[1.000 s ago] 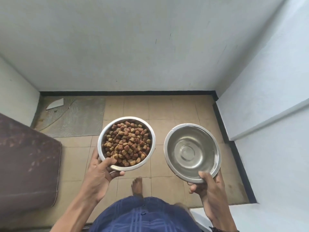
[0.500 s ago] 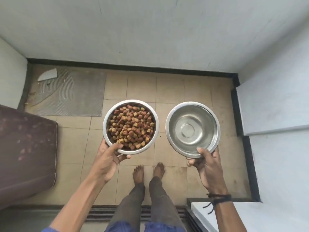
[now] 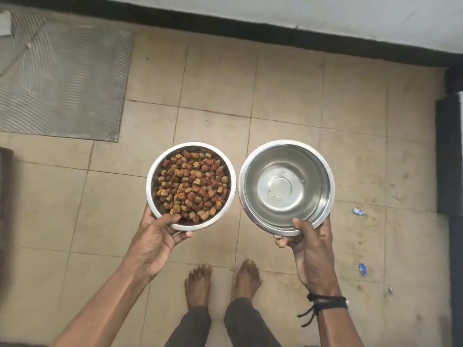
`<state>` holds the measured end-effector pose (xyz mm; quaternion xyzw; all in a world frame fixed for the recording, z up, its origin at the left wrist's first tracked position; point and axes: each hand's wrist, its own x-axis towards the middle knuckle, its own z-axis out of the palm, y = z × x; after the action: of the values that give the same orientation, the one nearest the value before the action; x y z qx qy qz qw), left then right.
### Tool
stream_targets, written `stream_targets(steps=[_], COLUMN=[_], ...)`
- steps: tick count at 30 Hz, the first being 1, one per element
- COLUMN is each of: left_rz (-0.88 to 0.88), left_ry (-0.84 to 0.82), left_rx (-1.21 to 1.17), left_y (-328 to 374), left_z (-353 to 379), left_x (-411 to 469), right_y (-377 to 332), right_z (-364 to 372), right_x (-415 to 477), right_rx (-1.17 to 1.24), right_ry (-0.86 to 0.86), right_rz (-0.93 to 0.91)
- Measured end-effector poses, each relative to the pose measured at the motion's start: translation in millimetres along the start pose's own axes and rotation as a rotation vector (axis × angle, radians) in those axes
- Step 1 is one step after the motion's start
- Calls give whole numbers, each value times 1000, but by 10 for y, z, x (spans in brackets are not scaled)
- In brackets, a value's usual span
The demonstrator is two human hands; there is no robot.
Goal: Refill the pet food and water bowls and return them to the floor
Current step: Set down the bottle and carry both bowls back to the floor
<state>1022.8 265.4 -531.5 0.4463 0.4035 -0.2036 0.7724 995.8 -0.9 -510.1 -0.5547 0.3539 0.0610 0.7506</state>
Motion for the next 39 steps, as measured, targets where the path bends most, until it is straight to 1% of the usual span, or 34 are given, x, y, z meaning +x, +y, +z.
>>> stream_targets(steps=[3,7,13,17,24,27,32,39], left_rz=[-26,-50,-52,-29,18,39,57,71], left_ry=[20,26,14,11,-27,-55,-51,-48], left_rx=[11,39,67,27,72,81,93,100], left_y=[-462,-910,-1228,-1321,-1396,-1425,-1453,-1466], left_z=[-183,-388,-641,-721,-719,-652,-622,-645], left_x=[759,1556,2249,2475,2714,2741,2749,2758], right_y=[601,1250,1850,2026,2246,2319,2424,2507], right_z=[-68,-190,-336,-386,-413,-409,-416,-496], right_x=[589,1228,1872,2104,2313,2354,2368,2380], right_rx=[7,14,12,40,35,48,86,134], right_ry=[-2,8,4,-19,-76,-72,-62,-41], right_rz=[-3,6,12,10,2,14,46,44])
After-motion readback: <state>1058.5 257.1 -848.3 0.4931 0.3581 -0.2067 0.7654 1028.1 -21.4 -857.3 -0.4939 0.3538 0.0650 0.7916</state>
